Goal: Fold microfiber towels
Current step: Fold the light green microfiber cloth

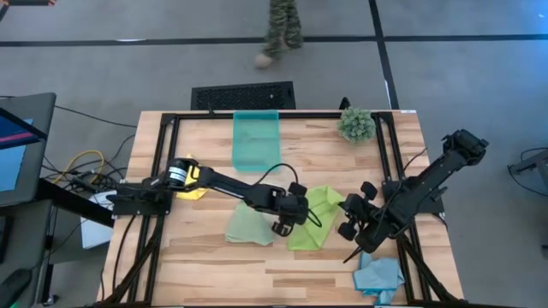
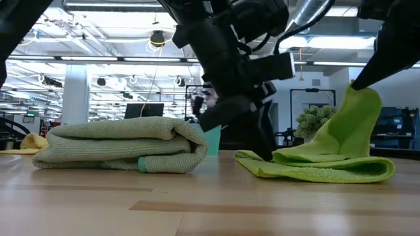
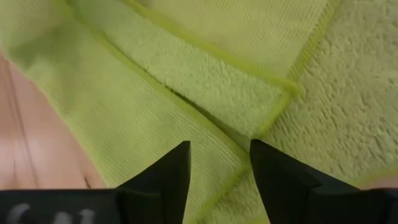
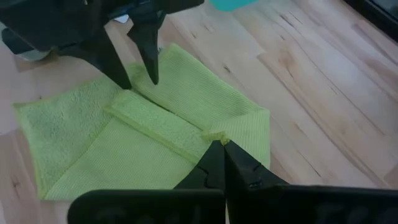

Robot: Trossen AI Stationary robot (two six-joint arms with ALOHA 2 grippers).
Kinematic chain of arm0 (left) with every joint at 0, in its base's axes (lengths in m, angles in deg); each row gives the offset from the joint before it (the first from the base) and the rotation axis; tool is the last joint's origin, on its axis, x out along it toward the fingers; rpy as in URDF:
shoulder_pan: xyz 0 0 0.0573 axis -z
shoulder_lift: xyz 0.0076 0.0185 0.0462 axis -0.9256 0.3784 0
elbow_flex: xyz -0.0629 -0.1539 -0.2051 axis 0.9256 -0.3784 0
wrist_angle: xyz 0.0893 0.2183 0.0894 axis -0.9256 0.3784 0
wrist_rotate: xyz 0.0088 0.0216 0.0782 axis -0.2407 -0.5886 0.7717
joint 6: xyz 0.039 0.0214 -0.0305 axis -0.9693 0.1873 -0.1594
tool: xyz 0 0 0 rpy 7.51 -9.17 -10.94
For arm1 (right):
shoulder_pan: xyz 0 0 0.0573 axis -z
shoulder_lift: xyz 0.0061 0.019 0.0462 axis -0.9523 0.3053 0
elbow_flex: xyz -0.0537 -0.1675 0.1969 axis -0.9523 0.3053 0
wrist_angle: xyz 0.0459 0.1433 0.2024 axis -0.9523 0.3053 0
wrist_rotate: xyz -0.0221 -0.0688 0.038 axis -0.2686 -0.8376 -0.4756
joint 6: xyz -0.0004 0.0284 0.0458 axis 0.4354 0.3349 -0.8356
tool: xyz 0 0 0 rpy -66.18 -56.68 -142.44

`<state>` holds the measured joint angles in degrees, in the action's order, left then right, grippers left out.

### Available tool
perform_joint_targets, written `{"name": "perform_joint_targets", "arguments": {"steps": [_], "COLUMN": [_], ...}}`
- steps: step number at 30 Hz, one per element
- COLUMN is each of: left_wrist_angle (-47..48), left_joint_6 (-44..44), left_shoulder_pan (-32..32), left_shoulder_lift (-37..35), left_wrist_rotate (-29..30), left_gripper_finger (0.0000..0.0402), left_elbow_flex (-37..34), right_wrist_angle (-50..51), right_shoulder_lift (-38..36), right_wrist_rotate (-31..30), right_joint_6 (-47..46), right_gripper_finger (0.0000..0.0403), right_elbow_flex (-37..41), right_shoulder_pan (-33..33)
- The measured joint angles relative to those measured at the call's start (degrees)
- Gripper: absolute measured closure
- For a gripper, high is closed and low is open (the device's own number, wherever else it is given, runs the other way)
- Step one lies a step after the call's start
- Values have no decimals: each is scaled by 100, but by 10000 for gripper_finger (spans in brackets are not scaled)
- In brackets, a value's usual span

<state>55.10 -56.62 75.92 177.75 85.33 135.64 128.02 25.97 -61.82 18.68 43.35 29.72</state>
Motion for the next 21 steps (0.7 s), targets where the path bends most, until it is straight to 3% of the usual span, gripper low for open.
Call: {"name": "perform_joint_targets", "arguments": {"steps": [10,16,21], "left_wrist_angle": [85,265,396], "left_joint_6": [-3,12,162], "left_shoulder_pan": [53,166,170], "left_shoulder_lift": [-19,-27,-31], "left_wrist_rotate": [33,858,237], "left_gripper_finger": [303,334,357], "left_elbow_flex": [-6,171,276], "right_wrist_angle": [-43,-42,-42], "right_shoulder_lift": [0,0,0], "right_wrist_rotate": [-2,-17,-17], "right_joint_6": [2,7,9], "right_gripper_finger": [393,393,393], "right_elbow_flex": [0,0,0], "right_shoulder_pan": [2,2,2]}}
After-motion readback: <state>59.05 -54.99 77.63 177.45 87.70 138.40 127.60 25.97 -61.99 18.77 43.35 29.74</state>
